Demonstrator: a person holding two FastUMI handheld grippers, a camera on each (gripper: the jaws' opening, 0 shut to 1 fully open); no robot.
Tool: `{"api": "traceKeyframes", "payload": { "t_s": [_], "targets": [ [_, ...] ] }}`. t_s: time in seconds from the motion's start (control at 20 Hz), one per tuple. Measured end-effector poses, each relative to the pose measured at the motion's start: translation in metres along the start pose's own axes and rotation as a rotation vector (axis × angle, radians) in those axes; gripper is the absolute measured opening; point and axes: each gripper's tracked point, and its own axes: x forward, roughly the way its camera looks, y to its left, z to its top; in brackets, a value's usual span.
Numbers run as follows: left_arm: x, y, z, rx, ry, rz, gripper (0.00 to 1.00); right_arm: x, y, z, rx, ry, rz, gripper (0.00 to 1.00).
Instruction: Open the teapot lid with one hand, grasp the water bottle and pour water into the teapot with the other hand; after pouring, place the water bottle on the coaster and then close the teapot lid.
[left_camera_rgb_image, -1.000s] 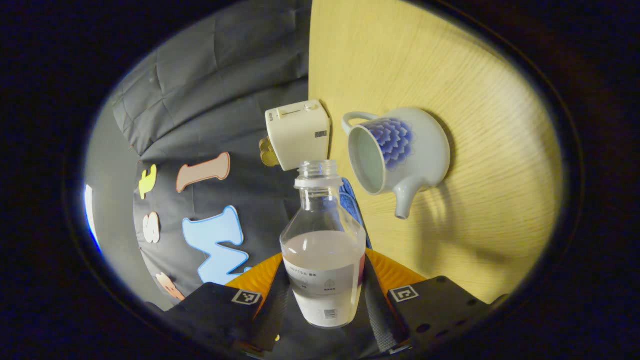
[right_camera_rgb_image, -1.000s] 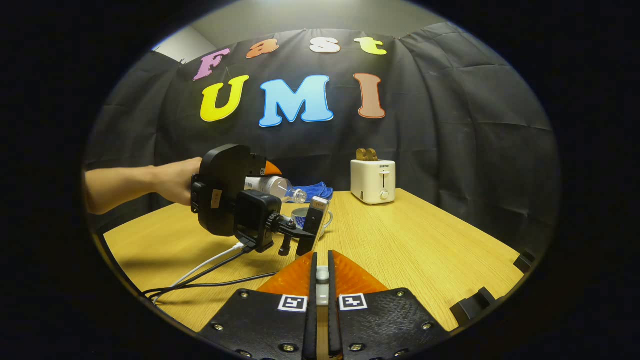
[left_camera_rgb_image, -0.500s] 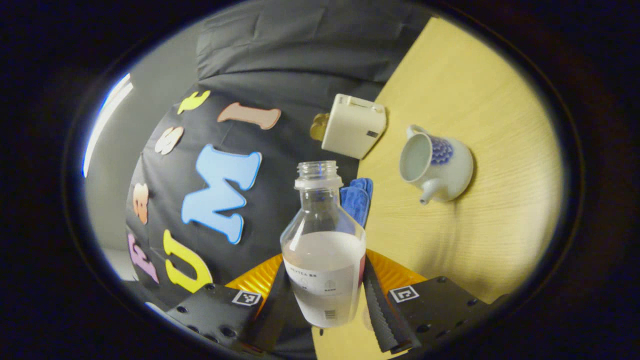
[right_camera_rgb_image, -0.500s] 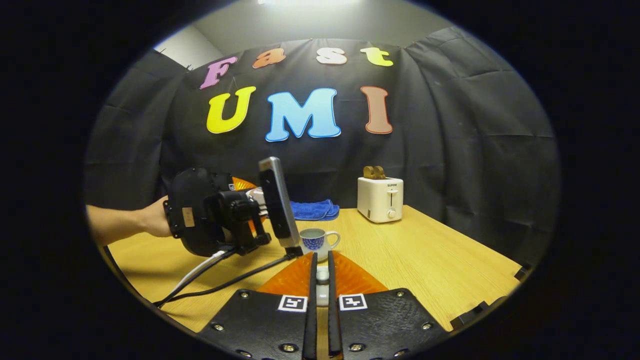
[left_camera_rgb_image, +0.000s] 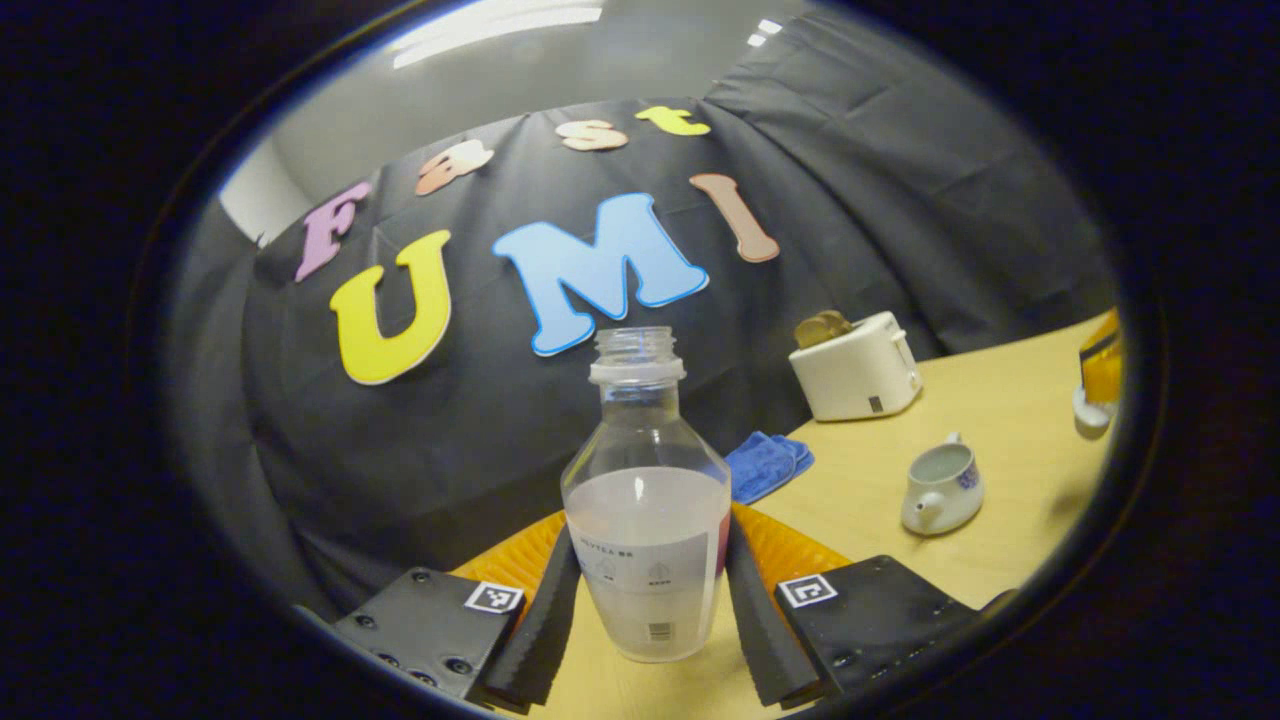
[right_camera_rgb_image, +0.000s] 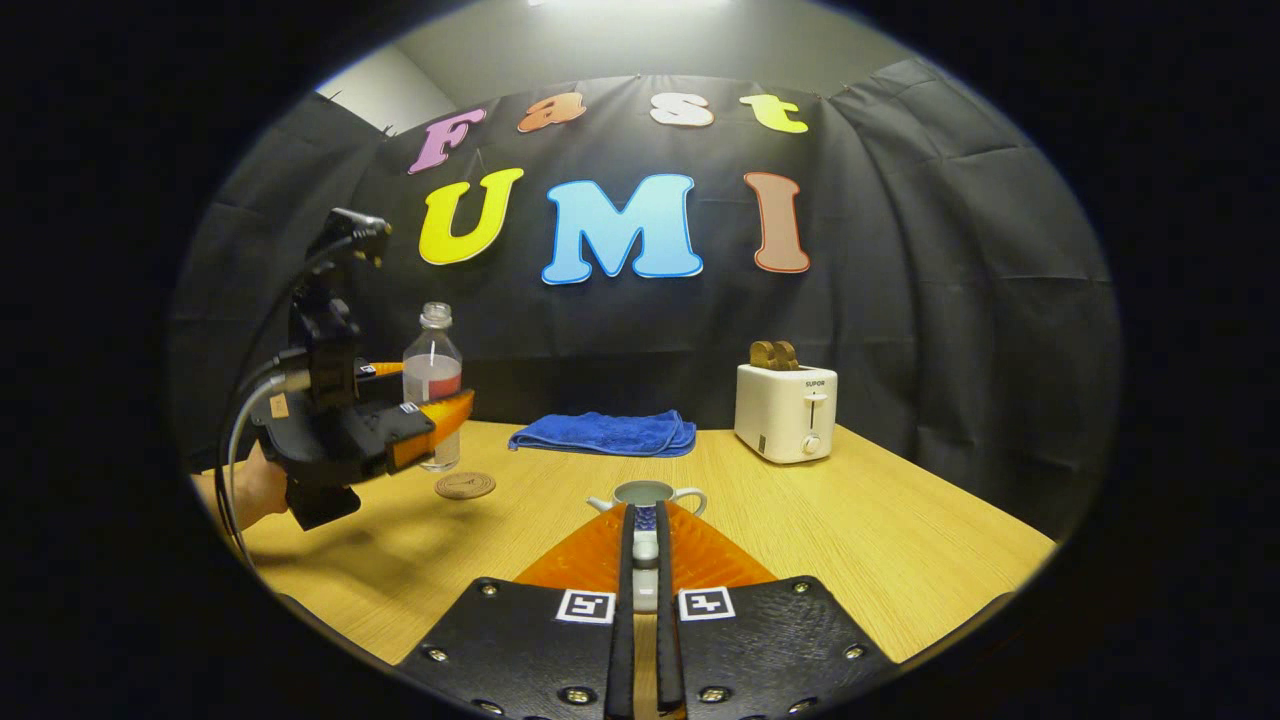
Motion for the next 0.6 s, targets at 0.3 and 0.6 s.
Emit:
{"api": "traceKeyframes", "payload": {
  "t_s": [0.3,0.6],
  "targets": [
    [0.032,0.035,-0.047,-0.295,0.062,0.022,0.85,0.006,0.000,-0.001,0.004,0.003,-0.006,0.09],
    [0.063,0.042,-0.090,-0.305,0.124,0.048,0.84,0.010,-0.007,-0.004,-0.005,0.007,-0.025,0.09]
  ]
}}
